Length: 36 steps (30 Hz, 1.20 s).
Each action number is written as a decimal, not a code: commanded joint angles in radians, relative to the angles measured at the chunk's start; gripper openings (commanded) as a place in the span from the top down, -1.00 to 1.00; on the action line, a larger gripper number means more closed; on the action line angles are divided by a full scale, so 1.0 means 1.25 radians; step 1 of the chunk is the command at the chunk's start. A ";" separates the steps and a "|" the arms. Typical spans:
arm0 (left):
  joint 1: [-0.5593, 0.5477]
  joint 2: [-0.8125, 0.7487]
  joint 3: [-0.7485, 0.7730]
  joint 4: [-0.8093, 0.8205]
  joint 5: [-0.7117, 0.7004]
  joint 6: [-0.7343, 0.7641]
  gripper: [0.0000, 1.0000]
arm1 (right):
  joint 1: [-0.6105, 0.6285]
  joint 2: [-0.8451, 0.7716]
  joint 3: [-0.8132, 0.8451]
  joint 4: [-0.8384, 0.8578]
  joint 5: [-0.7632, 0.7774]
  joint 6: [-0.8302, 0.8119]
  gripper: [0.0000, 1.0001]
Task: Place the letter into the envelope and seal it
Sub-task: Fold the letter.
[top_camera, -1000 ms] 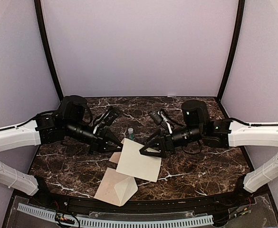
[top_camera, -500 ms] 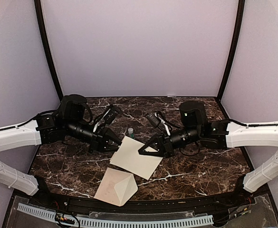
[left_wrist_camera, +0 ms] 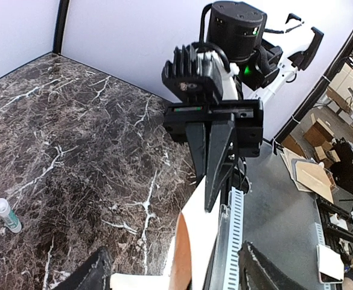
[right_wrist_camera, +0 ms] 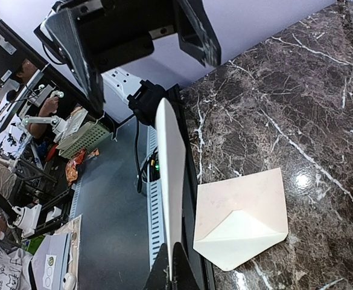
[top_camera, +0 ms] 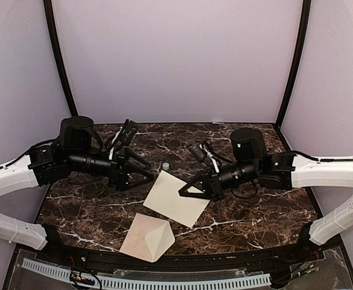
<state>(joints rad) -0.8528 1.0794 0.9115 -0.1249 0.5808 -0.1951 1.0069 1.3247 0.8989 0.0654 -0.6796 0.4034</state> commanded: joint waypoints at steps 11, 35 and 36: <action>-0.009 0.095 0.060 -0.030 0.054 -0.073 -0.56 | 0.005 0.042 0.039 -0.035 -0.027 -0.032 1.00; -0.034 0.073 -0.054 0.293 0.038 -0.221 1.00 | -0.068 -0.114 -0.064 0.080 0.187 0.058 -0.51; -0.034 0.066 -0.063 0.345 0.026 -0.232 1.00 | -0.075 -0.136 -0.091 0.117 0.205 0.078 -0.62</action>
<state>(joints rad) -0.8925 1.2327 0.8909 0.0422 0.6819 -0.3698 0.9554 1.2709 0.8780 0.0284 -0.5560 0.4004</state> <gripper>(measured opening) 0.005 0.729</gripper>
